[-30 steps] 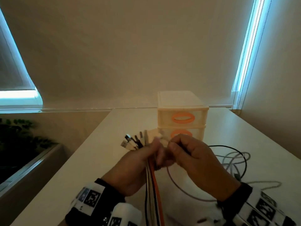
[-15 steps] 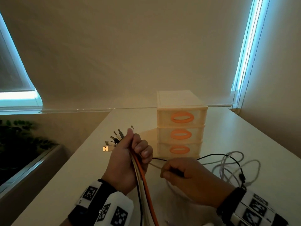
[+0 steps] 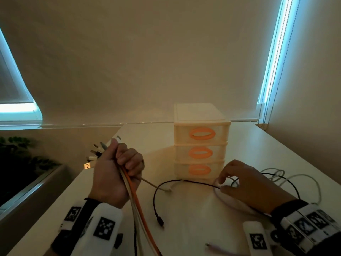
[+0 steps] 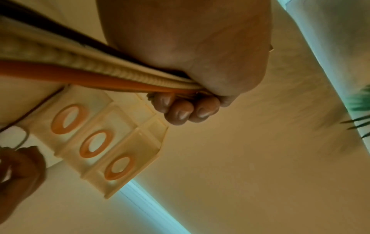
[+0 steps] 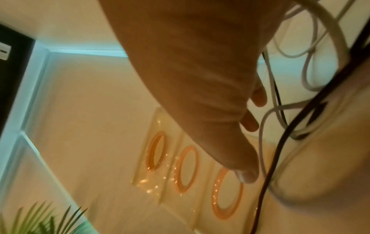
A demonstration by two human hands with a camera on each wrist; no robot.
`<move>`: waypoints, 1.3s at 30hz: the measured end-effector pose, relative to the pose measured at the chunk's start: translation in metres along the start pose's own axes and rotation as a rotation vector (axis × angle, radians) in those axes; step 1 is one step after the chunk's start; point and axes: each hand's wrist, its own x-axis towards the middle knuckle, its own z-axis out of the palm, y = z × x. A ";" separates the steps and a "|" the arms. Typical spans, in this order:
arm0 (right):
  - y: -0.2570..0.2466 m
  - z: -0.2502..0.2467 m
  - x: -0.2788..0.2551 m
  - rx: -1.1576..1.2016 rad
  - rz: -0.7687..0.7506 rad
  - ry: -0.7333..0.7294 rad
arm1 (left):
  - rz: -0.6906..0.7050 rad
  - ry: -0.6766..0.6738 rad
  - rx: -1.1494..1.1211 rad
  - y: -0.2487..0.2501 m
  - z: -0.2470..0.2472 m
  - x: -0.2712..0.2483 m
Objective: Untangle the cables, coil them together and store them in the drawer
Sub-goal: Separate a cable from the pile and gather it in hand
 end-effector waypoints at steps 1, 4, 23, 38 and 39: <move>0.001 0.001 0.000 -0.001 0.005 0.036 | 0.004 0.015 0.007 -0.001 -0.001 0.001; -0.016 0.009 0.003 0.076 -0.093 0.199 | -0.021 0.029 0.040 -0.014 0.002 -0.001; -0.061 0.037 0.009 0.211 -0.126 0.196 | -0.324 -0.489 0.067 -0.040 0.013 -0.013; -0.090 0.020 -0.002 0.397 -0.301 0.291 | -0.181 -0.250 0.668 -0.065 0.015 -0.020; -0.088 0.019 -0.001 0.313 -0.332 0.312 | -0.170 -0.231 0.687 -0.063 0.016 -0.020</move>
